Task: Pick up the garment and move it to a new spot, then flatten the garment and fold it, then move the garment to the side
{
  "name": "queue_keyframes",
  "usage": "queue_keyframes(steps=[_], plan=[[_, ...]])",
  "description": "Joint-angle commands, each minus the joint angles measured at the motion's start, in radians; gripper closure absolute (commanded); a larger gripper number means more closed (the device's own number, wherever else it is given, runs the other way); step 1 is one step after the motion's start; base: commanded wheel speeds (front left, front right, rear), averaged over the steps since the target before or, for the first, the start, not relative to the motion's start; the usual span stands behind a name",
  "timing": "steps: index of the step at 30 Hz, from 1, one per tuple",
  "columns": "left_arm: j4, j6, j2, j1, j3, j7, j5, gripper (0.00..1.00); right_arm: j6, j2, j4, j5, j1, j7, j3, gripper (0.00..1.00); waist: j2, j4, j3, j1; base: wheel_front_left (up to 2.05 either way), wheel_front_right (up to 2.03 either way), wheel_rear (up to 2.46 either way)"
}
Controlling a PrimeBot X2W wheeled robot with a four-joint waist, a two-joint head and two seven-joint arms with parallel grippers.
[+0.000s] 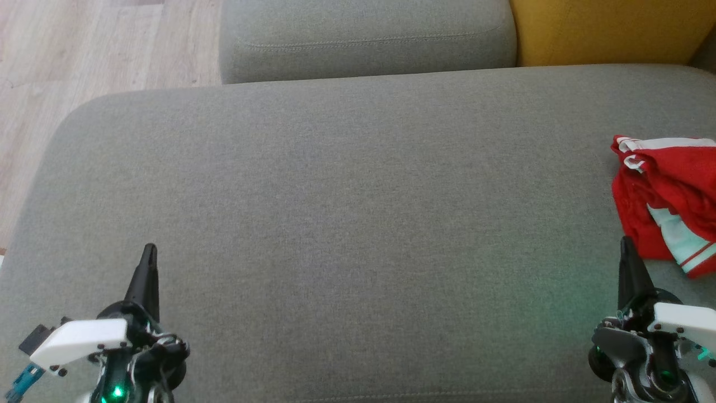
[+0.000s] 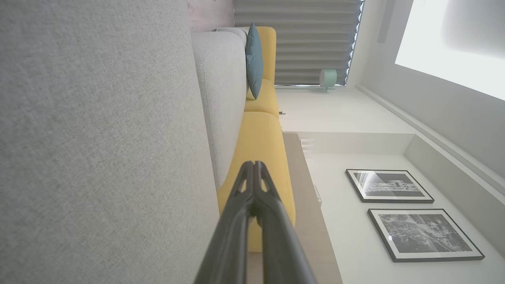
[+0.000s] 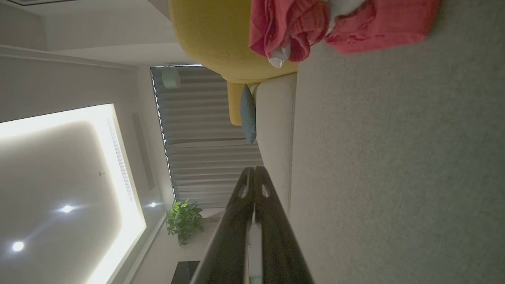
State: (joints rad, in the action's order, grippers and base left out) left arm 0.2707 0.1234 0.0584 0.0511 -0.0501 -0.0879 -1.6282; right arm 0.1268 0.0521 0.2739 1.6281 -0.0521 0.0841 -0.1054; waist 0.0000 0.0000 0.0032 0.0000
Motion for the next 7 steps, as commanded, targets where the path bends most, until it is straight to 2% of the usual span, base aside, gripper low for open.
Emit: queue_keyframes(steps=[1, 7], plan=[[-0.026, 0.007, 0.008, 0.055, -0.041, -0.007, 0.001, 1.00, 0.004, 0.017, -0.031, 0.003, -0.053, 0.008, 0.018, 1.00, 0.0000, 0.000, 0.000, 0.0000, 0.00, 0.00, 0.00], [-0.026, 0.007, 0.007, 0.055, -0.043, -0.009, 0.002, 1.00, 0.004, 0.016, -0.031, 0.001, -0.054, 0.009, 0.016, 1.00, 0.0000, 0.000, 0.000, 0.0000, 0.00, 0.00, 0.00]])
